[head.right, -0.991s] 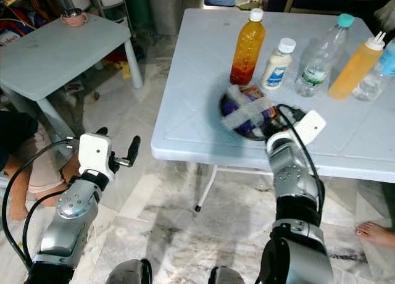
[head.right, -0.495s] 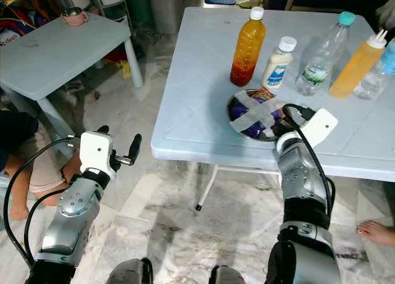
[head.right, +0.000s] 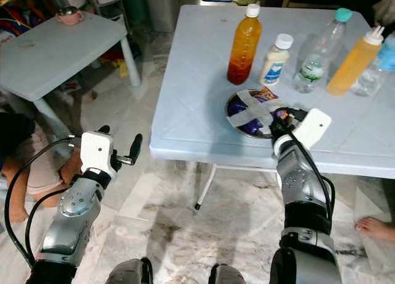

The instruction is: Restocking fridge

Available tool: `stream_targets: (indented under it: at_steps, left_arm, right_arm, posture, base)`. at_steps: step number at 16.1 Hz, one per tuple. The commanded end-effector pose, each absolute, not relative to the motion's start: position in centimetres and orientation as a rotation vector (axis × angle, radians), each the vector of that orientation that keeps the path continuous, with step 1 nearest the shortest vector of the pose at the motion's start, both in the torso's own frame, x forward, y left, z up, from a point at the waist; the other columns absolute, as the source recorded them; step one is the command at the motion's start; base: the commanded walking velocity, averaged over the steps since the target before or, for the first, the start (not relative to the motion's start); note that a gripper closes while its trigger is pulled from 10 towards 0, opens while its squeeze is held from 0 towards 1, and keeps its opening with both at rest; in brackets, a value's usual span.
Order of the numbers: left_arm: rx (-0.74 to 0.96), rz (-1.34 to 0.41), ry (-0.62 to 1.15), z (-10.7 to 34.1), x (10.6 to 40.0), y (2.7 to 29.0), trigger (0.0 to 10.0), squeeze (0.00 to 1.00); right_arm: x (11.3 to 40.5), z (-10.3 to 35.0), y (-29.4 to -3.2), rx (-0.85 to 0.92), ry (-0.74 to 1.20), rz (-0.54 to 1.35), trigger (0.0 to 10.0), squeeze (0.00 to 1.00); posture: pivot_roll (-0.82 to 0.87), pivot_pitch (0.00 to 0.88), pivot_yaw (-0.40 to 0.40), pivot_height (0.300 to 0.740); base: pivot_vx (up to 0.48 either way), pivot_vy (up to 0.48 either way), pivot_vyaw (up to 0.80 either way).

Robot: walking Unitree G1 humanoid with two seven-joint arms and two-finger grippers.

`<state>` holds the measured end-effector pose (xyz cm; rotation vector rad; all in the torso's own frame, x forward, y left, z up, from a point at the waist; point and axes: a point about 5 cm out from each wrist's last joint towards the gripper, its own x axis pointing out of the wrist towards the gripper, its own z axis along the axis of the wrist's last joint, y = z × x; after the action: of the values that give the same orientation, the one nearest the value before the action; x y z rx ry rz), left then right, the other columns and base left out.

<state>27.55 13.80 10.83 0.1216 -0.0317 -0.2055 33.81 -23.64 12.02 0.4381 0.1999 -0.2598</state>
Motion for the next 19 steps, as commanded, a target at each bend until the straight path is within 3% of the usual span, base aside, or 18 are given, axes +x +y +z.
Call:
stream_targets:
  at_steps: [1, 4, 5, 6, 7, 8, 9, 10, 11, 19]
  left_arm:
    - [0.129, -0.209, -0.035, 10.9, 27.6, 13.8, 10.0, 0.00]
    - [0.129, -0.209, -0.036, 10.9, 27.6, 13.7, 10.0, 0.00]
    - [0.128, -0.210, -0.036, 10.9, 27.6, 13.7, 10.0, 0.00]
    - [0.128, -0.211, -0.036, 10.9, 27.6, 13.6, 10.0, 0.00]
    - [0.128, -0.211, -0.037, 10.9, 27.6, 13.6, 10.0, 0.00]
    - [0.126, -0.211, -0.037, 10.9, 27.6, 13.6, 10.0, 0.00]
    - [0.126, -0.214, -0.036, 10.9, 27.6, 13.5, 10.0, 0.00]
    - [0.125, -0.214, -0.035, 10.9, 27.6, 13.5, 10.0, 0.00]
    - [0.126, -0.215, -0.035, 10.9, 27.6, 13.5, 10.0, 0.00]
    - [0.130, -0.225, -0.031, 10.6, 27.7, 13.5, 10.0, 0.00]
  right_arm:
    - [33.6, 11.9, -23.2, 0.439, 0.211, -0.239, 10.0, 1.00]
    - [33.5, 12.3, -22.7, 0.448, 0.192, -0.202, 10.0, 1.00]
    - [33.4, 12.4, -22.4, 0.455, 0.188, -0.193, 10.0, 0.67]
    - [33.3, 12.5, -22.1, 0.466, 0.181, -0.181, 10.0, 0.44]
    - [33.3, 12.5, -21.9, 0.470, 0.180, -0.173, 10.0, 0.34]
    - [33.2, 12.3, -21.5, 0.488, 0.192, -0.162, 10.0, 0.00]
    - [33.0, 11.7, -21.1, 0.562, 0.223, -0.168, 6.8, 0.00]
    - [33.0, 11.5, -21.1, 0.604, 0.238, -0.170, 2.1, 0.00]
    - [33.1, 11.3, -21.0, 0.667, 0.261, -0.163, 0.0, 0.00]
    - [33.6, 11.0, -21.6, 0.744, 0.354, -0.117, 0.2, 0.00]
  posture:
    - [0.06, 0.111, 0.019, 0.740]
    - [0.06, 0.112, 0.018, 0.740]
    - [0.06, 0.113, 0.016, 0.740]
    - [0.06, 0.113, 0.016, 0.740]
    - [0.06, 0.114, 0.016, 0.740]
    - [0.06, 0.114, 0.016, 0.740]
    - [0.06, 0.115, 0.017, 0.740]
    - [0.06, 0.115, 0.018, 0.740]
    - [0.06, 0.116, 0.019, 0.740]
    - [0.06, 0.118, 0.021, 0.740]
  base:
    - [0.000, 0.000, 0.00]
    - [0.000, 0.000, 0.00]
    - [0.000, 0.000, 0.00]
    - [0.000, 0.000, 0.00]
    - [0.000, 0.000, 0.00]
    - [0.000, 0.000, 0.00]
    - [0.000, 0.000, 0.00]
    - [0.000, 0.000, 0.00]
    - [0.000, 0.000, 0.00]
    - [0.000, 0.000, 0.00]
